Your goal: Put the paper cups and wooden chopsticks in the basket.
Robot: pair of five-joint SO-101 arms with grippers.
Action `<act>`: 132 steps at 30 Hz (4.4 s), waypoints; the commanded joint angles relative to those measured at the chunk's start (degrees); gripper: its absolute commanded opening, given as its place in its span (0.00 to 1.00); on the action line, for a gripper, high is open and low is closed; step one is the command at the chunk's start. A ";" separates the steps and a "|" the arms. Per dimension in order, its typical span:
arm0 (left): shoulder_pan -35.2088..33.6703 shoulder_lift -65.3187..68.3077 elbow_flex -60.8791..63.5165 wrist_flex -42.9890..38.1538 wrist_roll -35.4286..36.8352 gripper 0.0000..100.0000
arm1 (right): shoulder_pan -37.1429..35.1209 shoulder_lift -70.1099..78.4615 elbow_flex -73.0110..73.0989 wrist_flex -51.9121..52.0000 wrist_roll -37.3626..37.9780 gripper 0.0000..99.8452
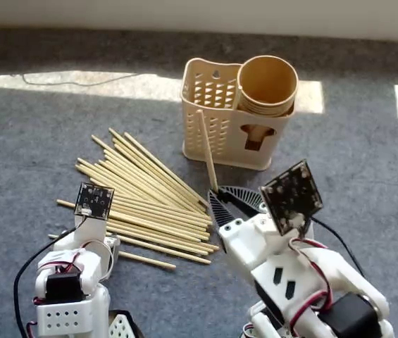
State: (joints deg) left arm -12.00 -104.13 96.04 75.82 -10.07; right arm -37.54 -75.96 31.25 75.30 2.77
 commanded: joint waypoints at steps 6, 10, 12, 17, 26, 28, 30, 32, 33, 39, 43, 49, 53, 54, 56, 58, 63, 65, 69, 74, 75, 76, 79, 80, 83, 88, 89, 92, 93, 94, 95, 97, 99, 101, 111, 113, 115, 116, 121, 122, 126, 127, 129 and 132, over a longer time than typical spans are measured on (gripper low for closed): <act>1.01 -0.31 1.10 0.09 0.18 0.16 | 0.84 0.13 -10.07 -8.75 -4.22 0.00; 1.01 -0.31 1.10 0.09 0.18 0.16 | 0.84 0.13 -9.98 -14.64 -4.31 0.00; 1.01 -0.31 1.10 0.09 0.18 0.16 | 0.84 0.13 -9.98 -17.36 -4.31 0.00; 1.01 -0.31 1.10 0.09 0.18 0.16 | 0.84 1.10 -9.80 -26.15 -4.40 0.00; 1.01 -0.31 1.10 0.09 0.18 0.16 | 5.05 13.32 -9.80 -46.55 -4.31 0.00; 1.01 -0.31 1.10 0.09 0.18 0.16 | 7.16 17.10 -9.80 -51.21 -4.31 0.00; 1.01 -0.31 1.10 0.09 0.18 0.16 | 9.19 20.88 -9.80 -54.81 -4.31 0.00; 1.01 -0.31 1.10 0.09 0.18 0.16 | 10.15 24.48 -9.80 -57.19 -4.31 0.00; 1.01 -0.31 1.10 0.09 0.18 0.16 | 10.33 26.24 -9.80 -57.98 -4.31 0.00; 1.01 -0.31 1.10 0.09 0.18 0.16 | 12.26 35.03 -9.80 -58.68 -4.04 0.00; 1.01 -0.31 1.10 0.09 0.18 0.16 | 14.20 40.75 -10.07 -58.95 -3.96 0.00; 1.01 -0.31 1.10 0.09 0.18 0.16 | 16.84 46.99 -9.80 -70.90 -3.96 0.00; 1.01 -0.31 1.10 0.09 0.18 0.16 | 17.45 49.54 -9.80 -72.22 -3.96 0.00; 1.01 -0.31 1.10 0.09 0.18 0.16 | 17.63 50.07 -9.71 -72.22 -3.96 0.01; 1.01 -0.31 1.10 0.09 0.18 0.16 | 17.63 51.12 -9.63 -72.13 -3.96 0.01; 1.01 -0.31 1.10 0.09 0.18 0.16 | 17.63 51.38 -8.13 -72.13 -3.87 0.02; 1.01 -0.31 1.10 0.09 0.18 0.16 | 17.36 51.03 -4.88 -72.13 -3.87 0.15; 1.01 -0.31 1.10 0.09 0.18 0.16 | 17.63 51.03 -4.62 -72.13 -3.87 0.17; 1.01 -0.31 1.10 0.09 0.18 0.16 | 17.45 47.52 -4.35 -72.04 -3.96 0.17; 1.01 -0.31 1.10 0.09 0.18 0.16 | 14.90 35.30 -0.13 -65.10 -3.96 0.17; 1.01 -0.31 1.10 0.09 0.18 0.16 | 14.20 32.75 0.92 -62.64 -3.96 0.17; 1.01 -0.31 1.10 0.09 0.18 0.16 | 13.67 30.11 2.24 -60.26 -3.96 0.17; 1.01 -0.31 1.10 0.09 0.18 0.16 | 11.82 22.64 6.46 -54.46 -3.96 0.17; 1.01 -0.31 1.10 0.09 0.18 0.16 | 11.65 20.26 8.13 -52.88 -3.96 0.17; 1.01 -0.31 1.10 0.09 0.18 0.16 | 11.65 13.49 13.49 -49.80 -4.13 0.17; 1.01 -0.31 1.10 0.09 0.18 0.16 | 11.65 3.56 24.04 -48.48 -3.96 0.05; 1.01 -0.31 1.10 0.09 0.18 0.16 | 11.65 1.71 25.98 -48.48 -3.87 0.02; 1.01 -0.31 1.10 0.09 0.18 0.16 | 11.65 -3.91 32.04 -48.48 -3.87 0.01; 1.01 -0.31 1.10 0.09 0.18 0.16 | 11.65 -5.85 34.07 -48.48 -3.87 0.01; 1.01 -0.31 1.10 0.09 0.18 0.16 | 11.65 -7.69 36.26 -48.48 -3.87 0.01; 1.01 -0.31 1.10 0.09 0.18 0.16 | 11.65 -9.63 38.29 -48.48 -3.87 0.01; 1.01 -0.31 1.10 0.09 0.18 0.16 | 11.91 -13.58 42.33 -48.48 -3.87 0.01; 1.01 -0.31 1.10 0.09 0.18 0.16 | 12.00 -17.54 46.46 -48.48 -3.96 0.01; 1.01 -0.31 1.10 0.09 0.18 0.16 | 12.00 -21.58 50.86 -48.48 -4.04 0.01; 1.01 -0.31 1.10 0.09 0.18 0.16 | 18.77 -28.26 63.78 -48.48 -4.31 0.01; 1.01 -0.31 1.10 0.09 0.18 0.16 | 19.38 -28.18 65.27 -48.48 -4.31 0.01; 1.01 -0.31 1.10 0.09 0.18 0.16 | 19.30 -28.18 67.03 -48.48 -4.31 0.01; 1.01 -0.31 1.10 0.09 0.18 0.16 | 19.21 -28.18 67.82 -48.48 -4.31 0.01; 1.01 -0.31 1.10 0.09 0.18 0.16 | 19.21 -28.18 69.85 -48.66 -4.31 0.01; 1.01 -0.31 1.10 0.09 0.18 0.16 | 19.21 -28.18 70.20 -48.66 -4.31 0.01; 1.01 -0.31 1.10 0.09 0.18 0.16 | 19.21 -28.18 70.46 -48.57 -4.22 0.01; 1.01 -0.31 1.10 0.09 0.18 0.16 | 19.21 -28.09 70.46 -48.57 -4.13 0.01; 1.01 -0.31 1.10 0.09 0.18 0.16 | 19.21 -27.74 70.46 -48.57 -4.04 0.01; 1.01 -0.31 1.10 0.09 0.18 0.16 | 19.30 -27.65 70.46 -48.48 -4.04 0.01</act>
State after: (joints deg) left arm -12.00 -104.13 96.04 75.82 -10.07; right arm -18.90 -103.91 95.96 26.77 -1.10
